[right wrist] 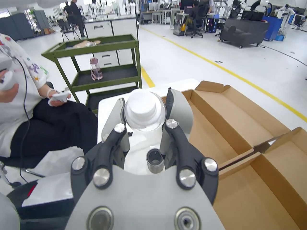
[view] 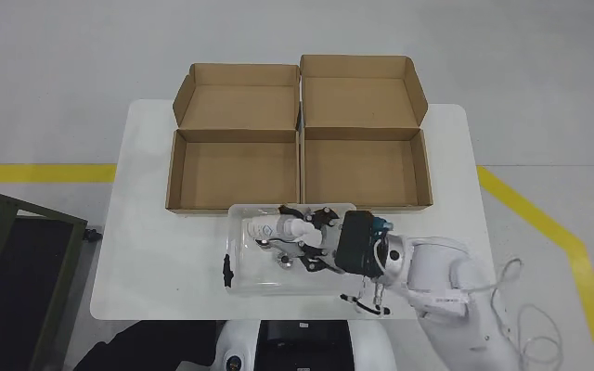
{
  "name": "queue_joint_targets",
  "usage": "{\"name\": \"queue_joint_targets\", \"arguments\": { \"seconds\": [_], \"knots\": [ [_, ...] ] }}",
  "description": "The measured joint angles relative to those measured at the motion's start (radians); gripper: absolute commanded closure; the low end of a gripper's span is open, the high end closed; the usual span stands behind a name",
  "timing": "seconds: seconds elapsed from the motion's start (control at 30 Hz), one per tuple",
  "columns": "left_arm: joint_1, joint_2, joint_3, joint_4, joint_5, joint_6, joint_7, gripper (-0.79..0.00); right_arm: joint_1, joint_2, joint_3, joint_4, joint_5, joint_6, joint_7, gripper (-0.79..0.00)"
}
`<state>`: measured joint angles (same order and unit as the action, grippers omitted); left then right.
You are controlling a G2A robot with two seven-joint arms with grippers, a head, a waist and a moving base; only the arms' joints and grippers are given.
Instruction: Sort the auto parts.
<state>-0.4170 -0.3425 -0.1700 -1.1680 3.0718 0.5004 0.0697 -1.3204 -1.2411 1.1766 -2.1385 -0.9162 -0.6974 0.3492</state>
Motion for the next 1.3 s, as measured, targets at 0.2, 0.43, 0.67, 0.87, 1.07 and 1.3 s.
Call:
{"name": "queue_joint_targets", "arguments": {
  "seconds": [0.2,0.43,0.67,0.87,1.07,1.3],
  "knots": [
    [0.0,0.0,0.0,0.0,0.0,0.0,0.0,-0.785,-0.019,0.007,0.052,0.002,0.092,-0.02,-0.073,0.0],
    [0.0,0.0,0.0,0.0,0.0,0.0,0.0,-0.785,-0.038,0.015,0.127,-0.024,0.12,-0.037,-0.146,0.0],
    [0.0,0.0,0.0,0.0,0.0,0.0,0.0,-0.785,-0.075,0.02,0.176,-0.066,0.104,-0.049,-0.232,0.0],
    [0.0,0.0,0.0,0.0,0.0,0.0,0.0,-0.785,-0.109,0.021,0.193,-0.091,0.03,-0.023,-0.305,0.0],
    [0.0,0.0,0.0,0.0,0.0,0.0,0.0,-0.785,-0.132,0.022,0.182,-0.084,-0.039,-0.003,-0.33,0.0],
    [0.0,0.0,0.0,0.0,0.0,0.0,0.0,-0.785,-0.128,0.024,0.174,-0.063,-0.07,0.029,-0.3,0.0]
  ]
}}
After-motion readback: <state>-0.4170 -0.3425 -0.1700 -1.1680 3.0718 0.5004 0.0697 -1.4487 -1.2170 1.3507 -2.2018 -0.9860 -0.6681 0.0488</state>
